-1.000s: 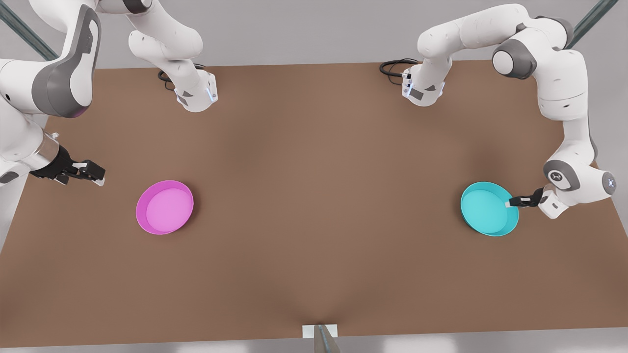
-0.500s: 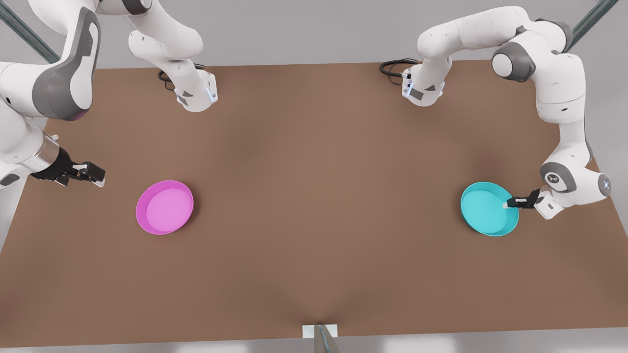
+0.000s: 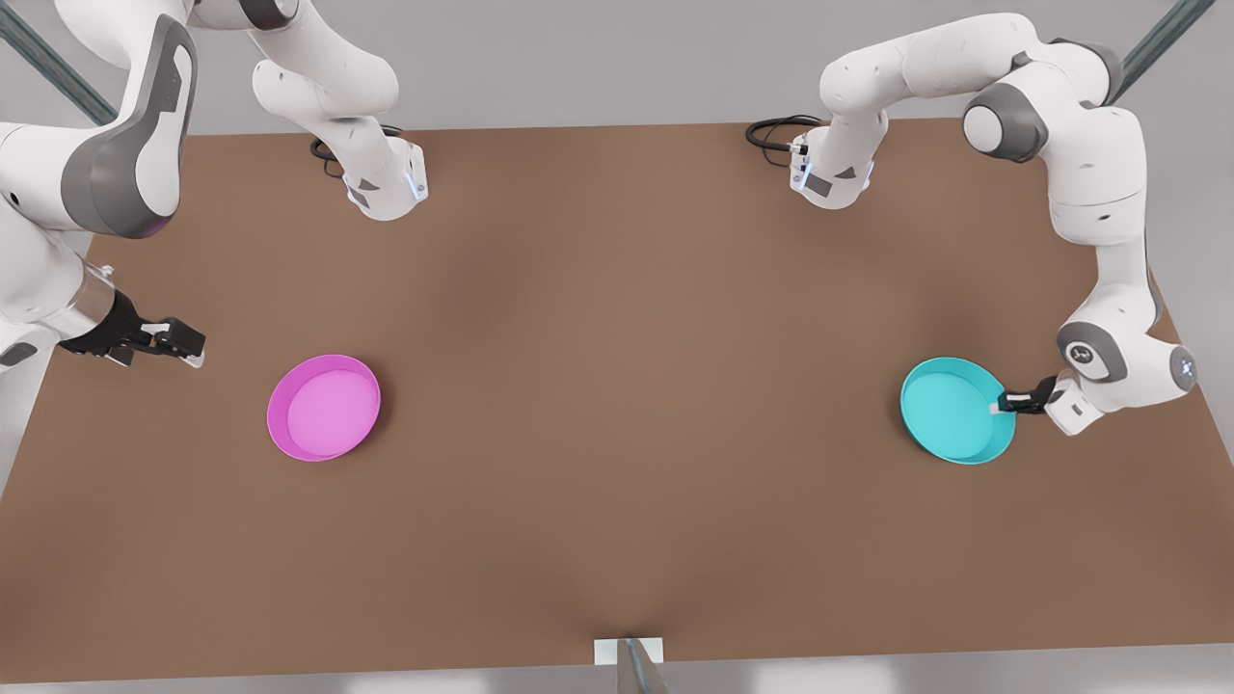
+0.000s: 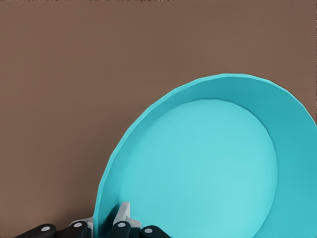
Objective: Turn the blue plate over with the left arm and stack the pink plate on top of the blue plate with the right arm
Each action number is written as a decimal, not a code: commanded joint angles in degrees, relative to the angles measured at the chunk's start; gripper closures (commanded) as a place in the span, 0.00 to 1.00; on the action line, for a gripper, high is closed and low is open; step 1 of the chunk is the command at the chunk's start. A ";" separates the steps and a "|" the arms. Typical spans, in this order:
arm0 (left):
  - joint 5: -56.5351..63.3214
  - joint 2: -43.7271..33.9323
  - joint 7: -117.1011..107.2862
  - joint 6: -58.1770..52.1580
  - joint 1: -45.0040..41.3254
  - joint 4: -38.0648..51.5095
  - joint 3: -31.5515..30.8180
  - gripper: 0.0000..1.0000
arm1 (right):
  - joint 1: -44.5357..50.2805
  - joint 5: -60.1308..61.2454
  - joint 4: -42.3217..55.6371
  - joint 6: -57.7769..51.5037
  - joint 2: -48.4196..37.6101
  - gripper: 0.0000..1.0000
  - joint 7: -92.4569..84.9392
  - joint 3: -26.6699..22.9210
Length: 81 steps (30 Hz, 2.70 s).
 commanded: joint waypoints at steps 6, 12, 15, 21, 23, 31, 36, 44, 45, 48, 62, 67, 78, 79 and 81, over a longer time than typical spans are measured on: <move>1.27 -3.96 -10.39 -3.85 -4.66 1.53 0.07 0.79 | -0.01 0.04 0.03 -0.07 -0.06 0.00 -0.89 -0.03; 4.78 -10.19 -19.78 -12.37 -9.84 5.84 0.16 0.79 | -0.01 0.12 0.03 0.01 0.12 0.00 -1.77 -0.73; 11.72 -15.12 -35.08 -23.35 -19.69 17.17 0.07 0.79 | 0.08 0.21 0.03 -0.08 0.29 0.00 -1.77 -1.44; 26.66 -14.16 -64.43 -25.12 -41.83 22.54 0.33 0.79 | -4.57 1.71 0.21 -3.24 5.65 0.00 -1.68 -3.37; 28.51 -10.21 -67.96 -25.47 -54.21 29.13 13.84 0.79 | -7.30 2.06 -0.06 -3.24 7.58 0.00 -1.77 -3.37; 29.04 10.19 -94.93 -13.08 -95.18 31.07 50.16 0.79 | -14.60 8.82 0.64 -2.10 13.39 0.00 -21.46 -3.28; 49.59 13.97 -123.31 0.02 -104.33 19.56 53.07 0.79 | -14.25 8.65 0.64 -2.01 13.47 0.00 -21.46 -3.28; 84.14 15.11 -159.79 -14.04 -104.33 12.26 37.43 0.79 | -14.33 8.83 0.64 -2.01 13.47 0.00 -21.28 -3.28; 85.64 15.55 -162.17 -15.62 -104.24 11.03 36.11 0.79 | -14.33 8.83 0.64 -2.01 13.47 0.00 -21.28 -3.28; 87.57 15.55 -162.18 -18.61 -104.33 10.42 34.00 0.79 | -14.33 8.83 0.64 -2.01 13.56 0.00 -21.11 -3.28; 88.10 19.24 -167.54 -24.24 -104.77 9.45 28.90 0.79 | -14.24 9.00 0.64 -2.18 14.27 0.00 -20.67 -3.28; 87.93 20.65 -167.54 -25.03 -105.38 9.53 28.46 0.79 | -14.42 9.09 0.64 -2.27 14.35 0.00 -20.58 -3.19; 86.69 24.52 -168.59 -26.52 -106.62 10.85 27.94 0.79 | -13.10 9.09 1.35 -2.71 14.62 0.00 -18.47 -3.11; 86.69 24.52 -168.77 -26.52 -106.62 10.76 27.67 0.79 | -13.19 9.09 1.26 -2.62 14.62 0.00 -18.03 -3.11; 86.69 25.22 -169.29 -26.52 -106.62 10.85 27.58 0.79 | -13.37 9.18 1.26 -2.62 14.71 0.00 -18.12 -3.02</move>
